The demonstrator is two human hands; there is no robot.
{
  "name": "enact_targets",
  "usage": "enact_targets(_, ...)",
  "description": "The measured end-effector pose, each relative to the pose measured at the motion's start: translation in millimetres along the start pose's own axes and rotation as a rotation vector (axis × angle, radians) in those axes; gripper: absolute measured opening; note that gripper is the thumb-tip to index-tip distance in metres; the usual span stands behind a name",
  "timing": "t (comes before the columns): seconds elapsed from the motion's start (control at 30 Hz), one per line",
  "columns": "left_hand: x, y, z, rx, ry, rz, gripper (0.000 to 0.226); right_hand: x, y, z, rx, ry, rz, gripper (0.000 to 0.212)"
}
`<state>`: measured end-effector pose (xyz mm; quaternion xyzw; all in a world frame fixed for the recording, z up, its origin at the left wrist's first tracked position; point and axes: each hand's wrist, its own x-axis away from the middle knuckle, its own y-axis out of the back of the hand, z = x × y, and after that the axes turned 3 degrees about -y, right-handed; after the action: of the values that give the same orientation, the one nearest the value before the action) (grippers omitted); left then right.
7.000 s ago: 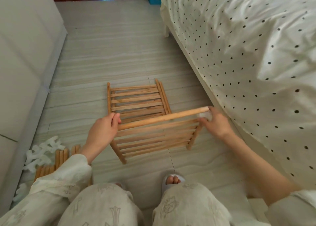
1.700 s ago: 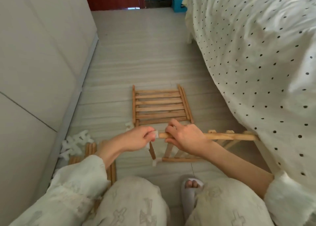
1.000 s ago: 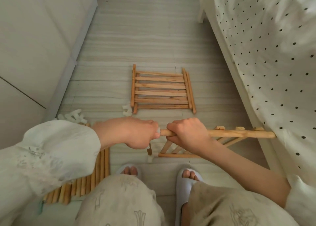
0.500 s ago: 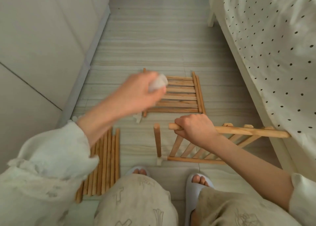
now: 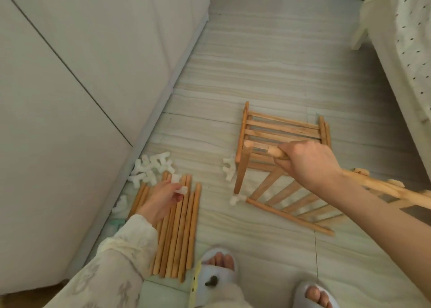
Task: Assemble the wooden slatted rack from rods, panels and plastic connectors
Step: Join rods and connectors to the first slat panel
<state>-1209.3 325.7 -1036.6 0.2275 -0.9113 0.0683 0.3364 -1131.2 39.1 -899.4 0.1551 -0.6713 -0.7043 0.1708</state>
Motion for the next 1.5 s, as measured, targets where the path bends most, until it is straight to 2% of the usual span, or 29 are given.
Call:
enact_targets(0.1, -41, 2, 5, 0.029, 0.016, -0.039, 0.042, -18, -7, 11, -0.005, -0.001, -0.012, 0.021)
enact_targets(0.13, -56, 3, 8, -0.120, -0.001, -0.062, 0.043, -21, -11, 15, 0.003, 0.008, -0.018, 0.021)
enact_targets(0.23, -94, 13, 11, -0.988, -0.185, -0.075, 0.039, -29, -15, 18, -0.022, 0.025, -0.043, 0.020)
enact_targets(0.3, -116, 17, 6, -1.242, -0.267, -0.058, 0.047, -33, -14, 13, -0.028, 0.028, -0.054, 0.020)
enact_targets(0.37, -137, 17, 1, -1.321, -0.253, -0.032, 0.063, -39, -15, 9, -0.026, 0.016, -0.062, 0.023)
enact_targets(0.43, -155, 13, 3, -1.345, -0.195, 0.003, 0.069, -42, -19, 8, -0.029, 0.008, -0.085, 0.027)
enact_targets(0.5, -166, 9, 13, -1.411, -0.182, -0.014, 0.063, -42, -25, 6, -0.026, 0.048, -0.155, 0.029)
enact_targets(0.63, -173, 10, 25, -1.563, -0.313, -0.130, 0.041, -39, -28, 6, -0.059, 0.079, -0.215, 0.031)
enact_targets(0.77, -164, 20, 30, -1.630, -0.360, -0.136, 0.028, -36, -30, 11, -0.038, 0.142, -0.265, 0.037)
enact_targets(0.83, -157, 24, 23, -1.603, -0.402, -0.167, 0.027, -37, -32, 12, -0.047, 0.165, -0.268, 0.037)
enact_targets(0.87, -151, 21, 17, -1.507, -0.453, -0.183, 0.029, -38, -31, 12, -0.046, 0.168, -0.266, 0.035)
enact_targets(0.93, -130, 7, -2, -1.141, -0.593, -0.161, 0.028, -41, -26, 13, 0.024, 0.168, -0.214, 0.028)
enact_targets(0.97, -112, -3, -14, -0.909, -0.634, -0.127, 0.025, -43, -20, 15, 0.025, 0.146, -0.132, 0.025)
enact_targets(1.03, -69, -27, -41, -0.516, -0.652, -0.025, 0.026, -42, -14, 14, -0.015, 0.093, -0.007, 0.022)
enact_targets(1.1, -24, -47, -65, -0.325, -0.673, 0.077, 0.032, -35, -8, 15, -0.028, 0.115, 0.040, 0.020)
enact_targets(1.3, 81, -71, -87, -0.098, -0.653, 0.356, 0.029, 5, 0, 17, -0.038, 0.199, 0.208, 0.021)
enact_targets(1.5, 141, -73, -68, -0.279, -0.517, 0.460, 0.028, 56, 4, 16, -0.071, 0.170, 0.283, 0.029)
